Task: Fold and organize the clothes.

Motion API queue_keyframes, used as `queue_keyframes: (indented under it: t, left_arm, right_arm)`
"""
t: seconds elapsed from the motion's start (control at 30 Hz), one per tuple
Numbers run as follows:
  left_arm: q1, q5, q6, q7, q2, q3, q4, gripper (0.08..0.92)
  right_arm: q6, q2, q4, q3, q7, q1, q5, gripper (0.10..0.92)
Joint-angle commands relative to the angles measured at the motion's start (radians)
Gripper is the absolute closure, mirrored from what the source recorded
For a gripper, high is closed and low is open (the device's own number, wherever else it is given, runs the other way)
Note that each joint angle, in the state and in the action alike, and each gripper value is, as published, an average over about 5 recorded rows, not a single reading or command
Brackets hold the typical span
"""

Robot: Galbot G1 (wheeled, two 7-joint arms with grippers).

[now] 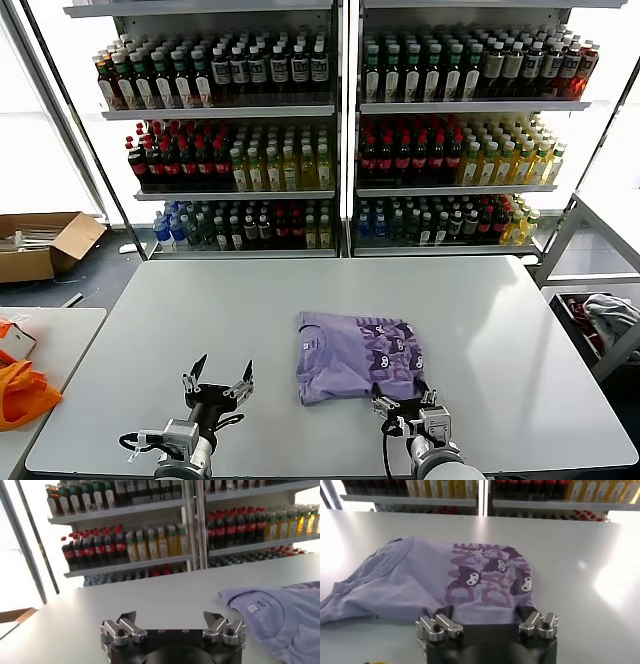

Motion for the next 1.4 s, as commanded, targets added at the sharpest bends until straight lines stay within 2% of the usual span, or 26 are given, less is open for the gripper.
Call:
queue_keyframes:
  t: [0.03, 0.17, 0.3, 0.5, 1.07, 1.2, 1.4]
  left_arm:
    - [0.003, -0.001, 0.001, -0.001, -0.004, 0.000, -0.001, 0.177]
    - [0.006, 0.004, 0.003, -0.001, -0.009, 0.005, -0.007, 0.177]
    - [0.015, 0.005, 0.006, -0.001, -0.012, 0.003, -0.014, 0.177]
    - [0.028, 0.004, 0.011, -0.002, -0.023, -0.007, -0.019, 0.177]
    - [0.049, 0.007, 0.010, -0.001, -0.056, -0.013, -0.030, 0.177]
    - [0.052, 0.007, 0.010, -0.001, -0.054, -0.017, -0.035, 0.177]
    - [0.057, -0.001, 0.010, -0.001, -0.052, -0.021, -0.036, 0.177]
  right_arm:
    - [0.000, -0.023, 0.162, 0.057, -0.022, 0.009, 0.054, 0.203]
    - [0.000, -0.010, 0.162, -0.007, -0.049, 0.049, 0.021, 0.203]
    - [-0.001, 0.006, 0.091, -0.114, -0.060, 0.088, -0.015, 0.203]
    - [-0.003, -0.020, 0.005, -0.209, -0.063, 0.131, 0.044, 0.203]
    - [-0.001, -0.003, -0.068, -0.218, -0.054, 0.132, 0.042, 0.203]
    - [-0.001, 0.007, -0.052, -0.215, -0.051, 0.124, 0.043, 0.203]
    - [0.000, 0.016, 0.064, -0.139, -0.050, 0.109, 0.027, 0.203]
